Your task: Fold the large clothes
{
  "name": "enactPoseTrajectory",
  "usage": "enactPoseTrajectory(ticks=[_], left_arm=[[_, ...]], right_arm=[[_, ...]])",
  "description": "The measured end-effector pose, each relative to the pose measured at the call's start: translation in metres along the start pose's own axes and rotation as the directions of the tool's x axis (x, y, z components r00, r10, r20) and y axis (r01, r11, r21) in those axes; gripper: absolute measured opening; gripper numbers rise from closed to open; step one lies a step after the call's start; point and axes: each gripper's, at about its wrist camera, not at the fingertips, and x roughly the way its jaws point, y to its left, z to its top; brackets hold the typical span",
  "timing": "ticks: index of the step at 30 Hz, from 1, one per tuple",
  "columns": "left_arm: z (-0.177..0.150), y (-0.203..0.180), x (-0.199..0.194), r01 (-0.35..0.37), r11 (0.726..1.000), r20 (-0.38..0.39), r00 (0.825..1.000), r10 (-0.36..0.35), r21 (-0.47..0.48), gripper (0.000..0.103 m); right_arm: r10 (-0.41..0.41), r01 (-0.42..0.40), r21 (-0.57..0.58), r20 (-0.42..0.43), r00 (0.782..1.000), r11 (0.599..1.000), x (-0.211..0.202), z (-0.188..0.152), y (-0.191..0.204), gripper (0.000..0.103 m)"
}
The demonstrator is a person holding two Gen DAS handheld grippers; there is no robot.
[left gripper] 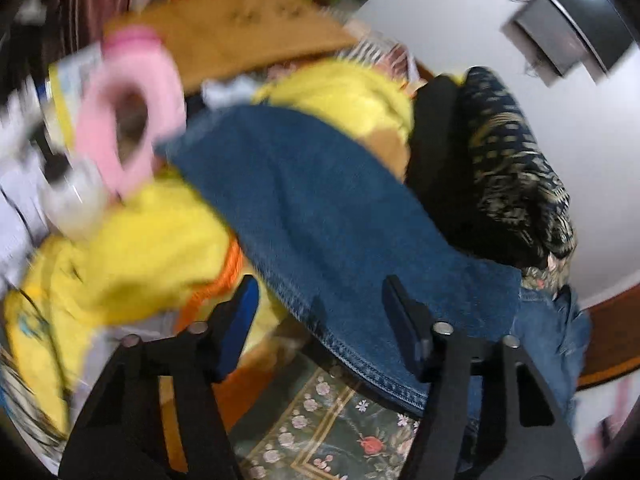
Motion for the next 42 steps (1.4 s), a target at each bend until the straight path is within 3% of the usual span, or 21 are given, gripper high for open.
enactPoseTrajectory(ticks=[3,5,10,13,16,20,23,27,32,38,42], left_arm=[[-0.001,0.015,0.026,0.052,0.996,-0.074,0.996,-0.058,-0.073,0.050],[-0.003,0.020,0.038,0.044,0.994,-0.097,0.994,-0.054,-0.100,0.046],[-0.006,0.012,0.045,0.017,0.998,-0.078,0.997,-0.022,-0.064,0.018],[-0.007,-0.014,0.027,-0.035,0.998,0.000,0.999,0.035,0.054,0.008],[-0.005,-0.050,-0.004,-0.082,0.980,0.117,0.991,0.062,0.179,0.007],[-0.002,-0.092,-0.048,-0.036,0.966,0.222,0.975,-0.022,0.254,0.004],[-0.005,-0.131,-0.082,0.031,0.949,0.282,0.951,-0.124,0.313,0.004],[-0.023,-0.188,-0.123,0.116,0.898,0.320,0.909,-0.268,0.424,0.004],[-0.055,-0.255,-0.138,0.213,0.813,0.248,0.884,-0.397,0.541,0.004],[-0.121,-0.326,-0.119,0.250,0.677,0.100,0.896,-0.433,0.693,0.004],[-0.169,-0.357,-0.085,0.298,0.596,-0.057,0.920,-0.388,0.746,0.004]], right_arm=[[-0.003,0.003,-0.012,-0.008,1.000,1.000,0.004,0.001,0.003,0.103],[-0.002,0.002,-0.017,-0.008,1.000,1.000,0.003,0.001,0.004,0.103],[0.004,-0.004,-0.021,0.003,1.000,1.000,0.000,0.003,0.003,0.103],[0.002,-0.001,-0.020,0.014,1.000,1.000,-0.004,0.004,0.001,0.103],[0.005,-0.005,-0.014,0.030,1.000,1.000,-0.010,0.004,-0.002,0.103],[0.008,-0.008,-0.005,0.053,0.999,1.000,-0.018,0.005,-0.007,0.103],[0.014,-0.015,0.015,0.073,0.997,1.000,-0.023,0.004,-0.012,0.103],[0.034,-0.038,0.033,0.092,0.995,0.999,-0.028,0.003,-0.021,0.103],[0.057,-0.062,0.044,0.107,0.993,0.997,-0.029,0.003,-0.032,0.103],[0.089,-0.096,0.046,0.132,0.987,0.994,-0.033,0.001,-0.041,0.103],[0.101,-0.108,0.046,0.142,0.985,0.993,-0.035,-0.001,-0.046,0.103]])
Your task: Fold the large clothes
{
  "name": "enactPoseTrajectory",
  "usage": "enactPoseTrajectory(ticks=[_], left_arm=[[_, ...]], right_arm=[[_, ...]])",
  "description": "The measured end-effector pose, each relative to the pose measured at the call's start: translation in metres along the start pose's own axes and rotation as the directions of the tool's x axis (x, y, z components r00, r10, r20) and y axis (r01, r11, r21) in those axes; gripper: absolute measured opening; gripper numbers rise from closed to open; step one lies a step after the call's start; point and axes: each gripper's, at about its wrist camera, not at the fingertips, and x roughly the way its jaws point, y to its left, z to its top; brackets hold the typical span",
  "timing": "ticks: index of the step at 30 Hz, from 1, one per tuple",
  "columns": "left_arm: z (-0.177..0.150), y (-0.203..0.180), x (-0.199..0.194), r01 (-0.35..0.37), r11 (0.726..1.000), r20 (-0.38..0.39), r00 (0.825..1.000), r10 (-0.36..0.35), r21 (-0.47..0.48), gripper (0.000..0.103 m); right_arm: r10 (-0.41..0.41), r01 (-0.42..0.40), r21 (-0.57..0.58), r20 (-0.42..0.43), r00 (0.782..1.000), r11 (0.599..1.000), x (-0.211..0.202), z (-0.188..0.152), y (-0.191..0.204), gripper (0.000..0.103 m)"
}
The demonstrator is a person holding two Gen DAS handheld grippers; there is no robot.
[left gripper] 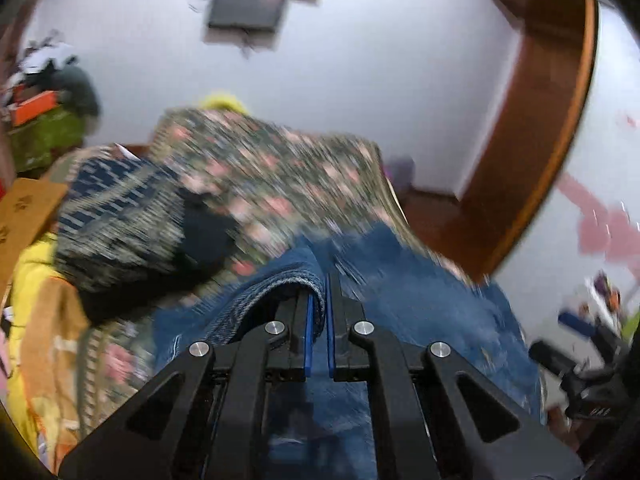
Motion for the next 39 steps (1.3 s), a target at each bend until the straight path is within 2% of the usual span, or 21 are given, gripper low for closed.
enactPoseTrajectory(ticks=[3,6,11,12,14,15,16,17,18,19,22,25,28,32,34,39], left_arm=[[-0.021,-0.018,0.029,0.059,0.998,-0.115,0.992,-0.056,0.018,0.004],[-0.042,-0.037,0.051,0.091,0.994,-0.219,0.973,-0.077,0.052,0.004],[-0.071,-0.056,0.069,0.104,0.986,-0.325,0.944,-0.058,0.127,0.005],[-0.078,-0.058,0.073,0.110,0.984,-0.359,0.932,-0.053,0.139,0.008],[-0.086,-0.056,0.077,0.113,0.983,-0.391,0.919,-0.048,0.143,0.011],[-0.088,-0.055,0.074,0.110,0.983,-0.398,0.916,-0.043,0.147,0.012],[-0.088,-0.054,0.072,0.112,0.982,-0.400,0.915,-0.043,0.150,0.018],[-0.088,-0.053,0.069,0.114,0.982,-0.398,0.916,-0.045,0.152,0.021],[-0.086,-0.050,0.061,0.118,0.982,-0.387,0.921,-0.052,0.150,0.029],[-0.083,-0.048,0.054,0.114,0.982,-0.369,0.928,-0.051,0.150,0.038],[-0.075,-0.040,0.027,0.097,0.983,-0.299,0.953,-0.047,0.153,0.052],[-0.063,-0.031,0.003,0.049,0.983,-0.220,0.976,-0.009,0.179,0.058],[-0.050,-0.010,-0.029,-0.049,0.981,-0.114,0.991,0.071,0.186,0.062],[-0.034,0.028,-0.052,-0.174,0.973,-0.017,0.984,0.179,0.151,0.067],[-0.031,0.052,-0.064,-0.249,0.961,0.017,0.968,0.249,0.121,0.068],[-0.039,0.101,-0.073,-0.353,0.935,0.010,0.936,0.353,0.046,0.068]], right_arm=[[0.003,-0.003,0.002,-0.002,1.000,1.000,0.000,-0.002,-0.003,0.103],[0.000,0.000,-0.002,-0.009,1.000,1.000,0.001,-0.003,-0.005,0.103],[-0.004,0.004,-0.014,-0.011,1.000,1.000,-0.001,-0.003,-0.005,0.103],[-0.004,0.004,-0.017,-0.012,1.000,1.000,-0.001,-0.004,-0.005,0.103],[-0.005,0.005,-0.025,-0.016,1.000,1.000,-0.001,-0.004,-0.003,0.103],[-0.006,0.005,-0.032,-0.018,1.000,0.999,0.000,-0.004,-0.002,0.103],[-0.007,0.006,-0.039,-0.019,1.000,0.999,0.000,-0.004,0.000,0.103],[-0.010,0.009,-0.051,-0.021,1.000,0.999,0.000,-0.003,0.003,0.103],[-0.013,0.011,-0.062,-0.020,1.000,0.998,0.001,-0.003,0.005,0.103],[-0.014,0.013,-0.070,-0.019,1.000,0.997,0.001,-0.002,0.007,0.103],[-0.009,0.008,-0.103,-0.007,1.000,0.995,0.000,0.002,0.015,0.103],[0.013,-0.014,-0.137,-0.002,1.000,0.990,-0.001,0.007,0.027,0.103],[0.057,-0.058,-0.190,-0.010,0.998,0.980,0.001,0.011,0.042,0.103],[0.123,-0.129,-0.279,-0.039,0.992,0.951,0.008,0.016,0.072,0.103],[0.148,-0.160,-0.318,-0.061,0.987,0.935,0.015,0.017,0.088,0.103],[0.205,-0.242,-0.425,-0.132,0.970,0.872,0.038,0.013,0.132,0.102]])
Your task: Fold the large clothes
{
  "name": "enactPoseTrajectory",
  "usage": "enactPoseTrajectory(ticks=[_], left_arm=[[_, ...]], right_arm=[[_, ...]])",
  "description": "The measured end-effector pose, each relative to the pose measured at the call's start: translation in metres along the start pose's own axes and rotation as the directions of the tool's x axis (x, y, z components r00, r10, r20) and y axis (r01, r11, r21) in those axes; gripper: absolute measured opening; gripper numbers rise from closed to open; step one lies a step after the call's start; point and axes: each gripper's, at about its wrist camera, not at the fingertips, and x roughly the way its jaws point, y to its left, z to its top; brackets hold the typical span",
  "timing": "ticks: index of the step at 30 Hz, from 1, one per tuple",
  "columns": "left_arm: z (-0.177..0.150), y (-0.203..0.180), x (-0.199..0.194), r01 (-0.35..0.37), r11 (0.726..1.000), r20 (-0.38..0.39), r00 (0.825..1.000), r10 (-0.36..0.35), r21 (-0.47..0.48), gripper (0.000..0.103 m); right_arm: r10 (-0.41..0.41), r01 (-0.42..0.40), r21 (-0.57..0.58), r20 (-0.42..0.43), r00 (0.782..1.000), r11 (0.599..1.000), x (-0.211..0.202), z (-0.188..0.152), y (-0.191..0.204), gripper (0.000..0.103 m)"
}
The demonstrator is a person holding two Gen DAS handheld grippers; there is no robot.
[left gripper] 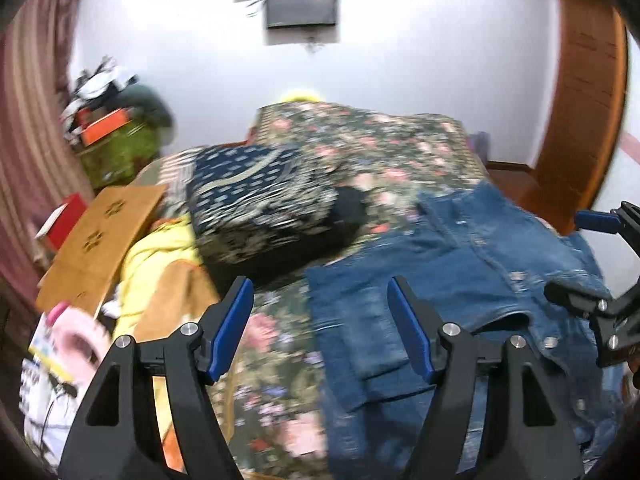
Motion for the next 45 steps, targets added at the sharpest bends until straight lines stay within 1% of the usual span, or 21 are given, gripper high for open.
enactPoseTrajectory(ticks=[3,5,8,9,10,12,14,16,18,20,21,23,25,26,27,28,30,34,39,41,45], left_arm=[[-0.012,0.019,0.004,-0.024,0.999,-0.019,1.000,0.024,-0.041,0.068],[-0.019,0.031,0.008,-0.036,0.997,-0.040,0.999,0.033,-0.068,0.068],[-0.028,0.040,0.013,-0.045,0.995,-0.062,0.997,0.039,-0.089,0.068],[-0.031,0.043,0.016,-0.049,0.994,-0.073,0.996,0.042,-0.096,0.068],[-0.034,0.045,0.016,-0.050,0.994,-0.078,0.996,0.042,-0.099,0.068],[-0.039,0.048,0.020,-0.049,0.993,-0.092,0.995,0.039,-0.107,0.068],[-0.043,0.051,0.021,-0.045,0.992,-0.099,0.994,0.034,-0.115,0.068],[-0.045,0.053,0.023,-0.045,0.991,-0.104,0.994,0.033,-0.123,0.068],[-0.047,0.054,0.025,-0.047,0.991,-0.107,0.994,0.033,-0.127,0.068],[-0.047,0.055,0.026,-0.047,0.991,-0.108,0.994,0.033,-0.128,0.068],[-0.047,0.055,0.027,-0.046,0.991,-0.108,0.994,0.032,-0.129,0.068],[-0.047,0.055,0.028,-0.044,0.990,-0.111,0.993,0.029,-0.132,0.068],[-0.047,0.055,0.028,-0.038,0.990,-0.110,0.994,0.023,-0.138,0.068],[-0.047,0.054,0.028,-0.037,0.989,-0.109,0.994,0.022,-0.140,0.068],[-0.047,0.054,0.027,-0.036,0.989,-0.108,0.994,0.021,-0.141,0.068],[-0.046,0.053,0.027,-0.036,0.989,-0.106,0.994,0.021,-0.141,0.068],[-0.045,0.051,0.025,-0.036,0.990,-0.103,0.994,0.022,-0.139,0.068],[-0.041,0.048,0.022,-0.038,0.990,-0.096,0.995,0.024,-0.138,0.068],[-0.036,0.043,0.021,-0.031,0.989,-0.090,0.996,0.018,-0.144,0.068],[-0.034,0.040,0.021,-0.028,0.990,-0.089,0.996,0.016,-0.141,0.068],[-0.027,0.024,0.024,-0.008,0.992,-0.089,0.996,-0.003,-0.127,0.068]], right_arm=[[0.055,-0.058,-0.067,-0.054,0.997,0.996,0.025,0.006,0.024,0.101],[0.085,-0.093,-0.089,-0.092,0.992,0.992,0.040,0.008,0.035,0.101],[0.131,-0.151,-0.115,-0.166,0.977,0.982,0.066,0.008,0.052,0.098],[0.141,-0.168,-0.127,-0.194,0.971,0.978,0.074,0.007,0.058,0.095],[0.147,-0.179,-0.135,-0.219,0.965,0.974,0.080,0.007,0.062,0.091],[0.160,-0.208,-0.150,-0.282,0.946,0.967,0.097,0.002,0.070,0.088],[0.166,-0.227,-0.161,-0.326,0.931,0.960,0.108,-0.003,0.075,0.086],[0.151,-0.231,-0.183,-0.368,0.917,0.956,0.119,-0.010,0.080,0.085],[0.133,-0.224,-0.194,-0.393,0.910,0.955,0.128,-0.015,0.082,0.083],[0.133,-0.223,-0.189,-0.395,0.909,0.956,0.133,-0.015,0.082,0.082],[0.144,-0.228,-0.181,-0.386,0.911,0.957,0.133,-0.015,0.080,0.081],[0.145,-0.220,-0.166,-0.375,0.916,0.961,0.134,-0.013,0.076,0.069],[0.173,-0.237,-0.138,-0.365,0.915,0.962,0.135,-0.011,0.072,0.052],[0.195,-0.252,-0.119,-0.359,0.913,0.960,0.134,-0.010,0.070,0.047],[0.225,-0.275,-0.097,-0.358,0.906,0.956,0.133,-0.008,0.070,0.033],[0.240,-0.286,-0.082,-0.355,0.904,0.955,0.133,-0.006,0.070,0.024],[0.240,-0.279,-0.079,-0.325,0.915,0.957,0.126,-0.001,0.070,0.014],[0.230,-0.253,-0.069,-0.240,0.943,0.965,0.104,0.008,0.062,0.012],[0.207,-0.210,-0.009,-0.109,0.972,0.978,0.064,0.021,0.029,0.012],[0.201,-0.200,0.023,-0.062,0.978,0.980,0.048,0.024,0.015,0.012],[0.156,-0.161,0.100,0.057,0.986,0.982,0.007,0.027,-0.020,0.012]])
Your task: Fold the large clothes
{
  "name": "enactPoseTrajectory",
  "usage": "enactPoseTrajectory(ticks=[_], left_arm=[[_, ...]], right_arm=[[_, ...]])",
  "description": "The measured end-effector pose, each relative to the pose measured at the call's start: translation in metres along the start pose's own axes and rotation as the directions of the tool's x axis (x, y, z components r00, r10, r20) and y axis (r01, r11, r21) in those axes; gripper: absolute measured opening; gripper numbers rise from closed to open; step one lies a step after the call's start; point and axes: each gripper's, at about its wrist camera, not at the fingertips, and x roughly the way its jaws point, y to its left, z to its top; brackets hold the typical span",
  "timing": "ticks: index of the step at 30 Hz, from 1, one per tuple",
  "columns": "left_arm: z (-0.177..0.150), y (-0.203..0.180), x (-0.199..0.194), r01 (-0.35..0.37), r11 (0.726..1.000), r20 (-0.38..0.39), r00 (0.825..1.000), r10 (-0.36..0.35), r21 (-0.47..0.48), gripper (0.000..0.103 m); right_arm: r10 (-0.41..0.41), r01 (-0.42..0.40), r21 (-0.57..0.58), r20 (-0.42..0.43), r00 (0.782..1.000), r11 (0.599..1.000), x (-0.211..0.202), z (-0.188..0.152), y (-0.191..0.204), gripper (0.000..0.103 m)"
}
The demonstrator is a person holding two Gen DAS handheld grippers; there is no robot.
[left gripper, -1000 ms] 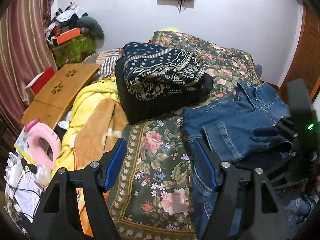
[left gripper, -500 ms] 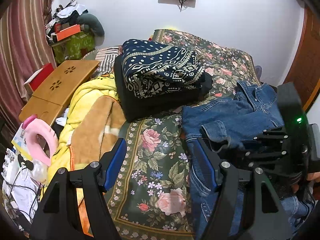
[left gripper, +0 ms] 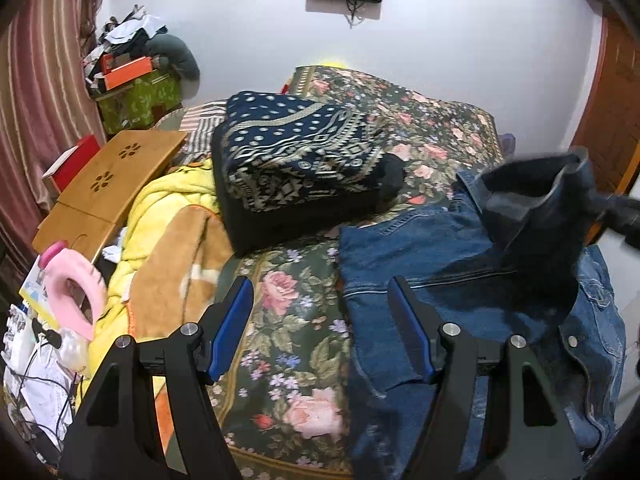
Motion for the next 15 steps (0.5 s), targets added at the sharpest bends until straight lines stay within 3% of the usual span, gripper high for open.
enactPoseTrajectory(ticks=[8,11,15], left_arm=[[0.007,-0.042,0.004,0.048,0.998,-0.005,0.999,-0.048,0.045,0.068],[0.008,-0.054,0.005,0.057,0.996,-0.014,0.998,-0.056,0.064,0.068],[0.005,-0.067,0.010,0.060,0.994,-0.033,0.998,-0.057,0.093,0.068]], right_arm=[[-0.146,0.107,0.226,0.164,0.976,0.968,-0.075,-0.010,-0.071,0.012],[-0.177,0.122,0.307,0.160,0.971,0.944,-0.086,-0.026,-0.095,0.012],[-0.202,0.151,0.401,0.086,0.976,0.903,-0.079,-0.057,-0.126,0.012]])
